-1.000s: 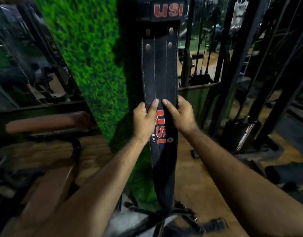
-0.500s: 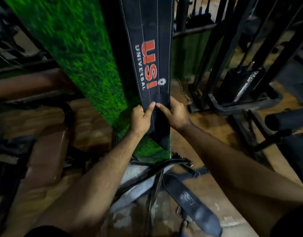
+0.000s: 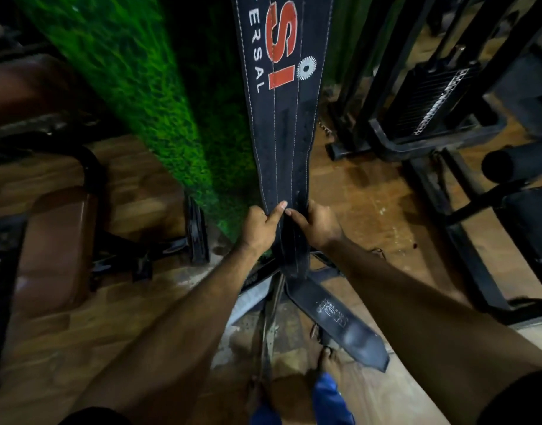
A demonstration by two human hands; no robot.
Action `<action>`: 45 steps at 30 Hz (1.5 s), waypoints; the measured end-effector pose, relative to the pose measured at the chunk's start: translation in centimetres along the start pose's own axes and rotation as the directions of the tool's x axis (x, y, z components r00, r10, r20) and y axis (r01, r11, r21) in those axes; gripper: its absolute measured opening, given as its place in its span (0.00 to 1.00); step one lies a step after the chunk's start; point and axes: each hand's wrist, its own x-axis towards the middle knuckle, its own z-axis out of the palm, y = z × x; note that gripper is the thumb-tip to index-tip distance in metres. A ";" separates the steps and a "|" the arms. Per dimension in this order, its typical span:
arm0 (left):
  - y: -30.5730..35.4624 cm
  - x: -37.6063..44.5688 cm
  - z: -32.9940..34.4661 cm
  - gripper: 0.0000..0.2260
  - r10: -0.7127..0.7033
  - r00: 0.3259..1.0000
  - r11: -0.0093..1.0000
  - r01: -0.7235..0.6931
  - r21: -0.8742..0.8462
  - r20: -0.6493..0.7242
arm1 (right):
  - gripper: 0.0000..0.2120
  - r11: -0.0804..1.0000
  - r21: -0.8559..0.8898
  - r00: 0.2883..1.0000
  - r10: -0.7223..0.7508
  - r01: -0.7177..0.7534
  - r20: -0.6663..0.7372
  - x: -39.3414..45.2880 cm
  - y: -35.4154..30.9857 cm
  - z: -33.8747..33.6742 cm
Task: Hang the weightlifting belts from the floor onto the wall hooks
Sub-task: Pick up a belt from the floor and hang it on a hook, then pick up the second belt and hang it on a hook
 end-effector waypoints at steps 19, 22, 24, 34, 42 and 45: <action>-14.5 -3.7 1.0 0.17 -0.246 0.963 0.966 0.233 0.113 0.111 | 0.19 0.768 0.369 0.839 0.541 -0.522 0.060 -7.4 4.3 11.5; -18.5 -4.5 1.5 0.15 -0.298 0.934 0.953 0.280 0.114 0.199 | 0.13 0.748 0.358 0.822 0.558 -0.559 0.115 -9.2 5.1 12.6; -20.1 -5.4 1.7 0.13 -0.329 0.909 0.944 0.309 0.115 0.256 | 0.19 0.723 0.350 0.797 0.585 -0.596 0.149 -10.0 6.1 13.3; -29.5 -9.4 5.3 0.06 -0.434 0.836 0.900 0.385 0.203 0.336 | 0.07 0.654 0.275 0.706 0.609 -0.705 0.360 -10.1 16.1 24.0; -44.2 -2.7 10.0 0.16 -0.421 0.857 0.895 0.339 0.290 0.298 | 0.09 0.507 0.385 0.635 0.648 -0.771 0.420 -3.3 23.0 35.4; -52.4 1.1 13.1 0.35 -0.325 0.891 0.910 0.204 0.361 0.317 | 0.08 0.544 0.395 0.669 0.648 -0.741 0.363 -0.6 28.4 42.3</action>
